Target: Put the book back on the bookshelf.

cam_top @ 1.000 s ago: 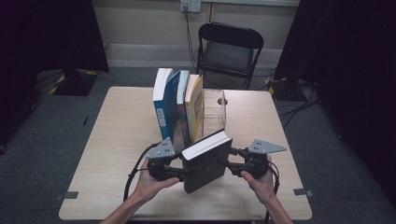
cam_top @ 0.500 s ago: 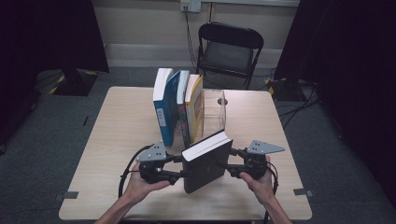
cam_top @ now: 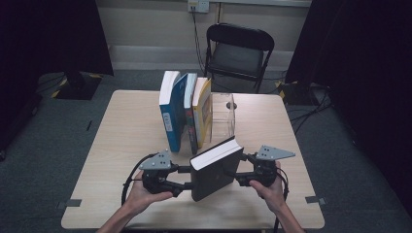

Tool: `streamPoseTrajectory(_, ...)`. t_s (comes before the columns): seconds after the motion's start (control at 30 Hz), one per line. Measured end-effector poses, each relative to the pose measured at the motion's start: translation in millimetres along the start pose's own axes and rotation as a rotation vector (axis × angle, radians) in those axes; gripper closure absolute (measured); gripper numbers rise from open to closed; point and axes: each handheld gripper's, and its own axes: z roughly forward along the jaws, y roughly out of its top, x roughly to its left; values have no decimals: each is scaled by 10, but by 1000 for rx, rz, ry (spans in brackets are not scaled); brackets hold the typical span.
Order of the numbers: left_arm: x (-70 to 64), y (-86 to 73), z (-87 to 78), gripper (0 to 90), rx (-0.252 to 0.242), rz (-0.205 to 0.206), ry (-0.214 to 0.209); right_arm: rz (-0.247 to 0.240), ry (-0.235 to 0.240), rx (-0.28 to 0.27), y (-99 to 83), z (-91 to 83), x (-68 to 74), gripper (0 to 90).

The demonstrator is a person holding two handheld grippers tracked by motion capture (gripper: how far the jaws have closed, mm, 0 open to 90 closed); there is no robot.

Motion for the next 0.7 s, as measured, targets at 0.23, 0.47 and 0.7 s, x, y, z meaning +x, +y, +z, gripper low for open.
streamPoseTrajectory(0.23, 78, -120, -196, 452, 12, -23, 45, 0, 0, -2, -7, -9, 0, 278)
streamPoseTrajectory(0.47, 314, -137, -92, 449, -10, -69, 186, -4, -1, 1, -7, -17, 7, 276)
streamPoseTrajectory(0.7, 370, -58, 117, 444, -7, -76, 168, -3, -9, -3, -11, -12, 7, 291)
